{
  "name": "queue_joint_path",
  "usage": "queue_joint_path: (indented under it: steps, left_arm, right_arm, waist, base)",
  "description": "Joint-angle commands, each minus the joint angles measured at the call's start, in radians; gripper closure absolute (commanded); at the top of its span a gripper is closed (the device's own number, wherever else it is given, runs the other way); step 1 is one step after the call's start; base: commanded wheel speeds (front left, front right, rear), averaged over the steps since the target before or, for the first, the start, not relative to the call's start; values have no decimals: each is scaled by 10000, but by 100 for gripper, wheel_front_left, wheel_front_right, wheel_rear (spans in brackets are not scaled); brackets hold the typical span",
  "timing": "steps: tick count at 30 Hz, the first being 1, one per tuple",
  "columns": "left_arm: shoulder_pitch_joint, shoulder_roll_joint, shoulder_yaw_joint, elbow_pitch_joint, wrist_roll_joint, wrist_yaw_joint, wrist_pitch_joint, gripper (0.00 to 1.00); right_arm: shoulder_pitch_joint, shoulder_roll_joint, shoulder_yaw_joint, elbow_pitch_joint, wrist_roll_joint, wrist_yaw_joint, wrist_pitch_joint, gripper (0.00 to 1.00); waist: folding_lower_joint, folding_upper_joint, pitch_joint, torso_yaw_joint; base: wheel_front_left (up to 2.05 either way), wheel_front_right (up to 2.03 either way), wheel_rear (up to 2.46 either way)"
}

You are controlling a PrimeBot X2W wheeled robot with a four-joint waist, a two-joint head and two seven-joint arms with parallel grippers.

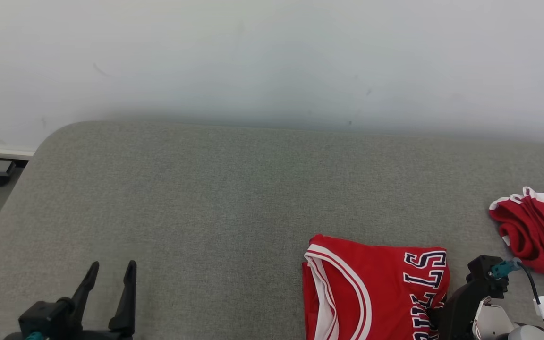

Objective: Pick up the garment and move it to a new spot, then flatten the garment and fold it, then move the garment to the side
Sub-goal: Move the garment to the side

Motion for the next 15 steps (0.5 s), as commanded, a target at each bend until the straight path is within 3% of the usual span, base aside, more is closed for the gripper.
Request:
queue_joint_path:
  steps: [1, 15]
  left_arm:
    - [117, 87, 112, -64, -114, 57, -37, 0]
    - [336, -130, 54, -451, -115, 118, -20, 0]
  right_arm:
    - [-76, 1, 66, 68, 95, -9, -64, 100]
    - [-849, -11, 571, -326, -684, -10, 87, 100]
  waist:
    - [0, 0, -25, 79]
    - [0, 0, -74, 53]
  base:
    - [0, 0, 0]
    - [0, 0, 0]
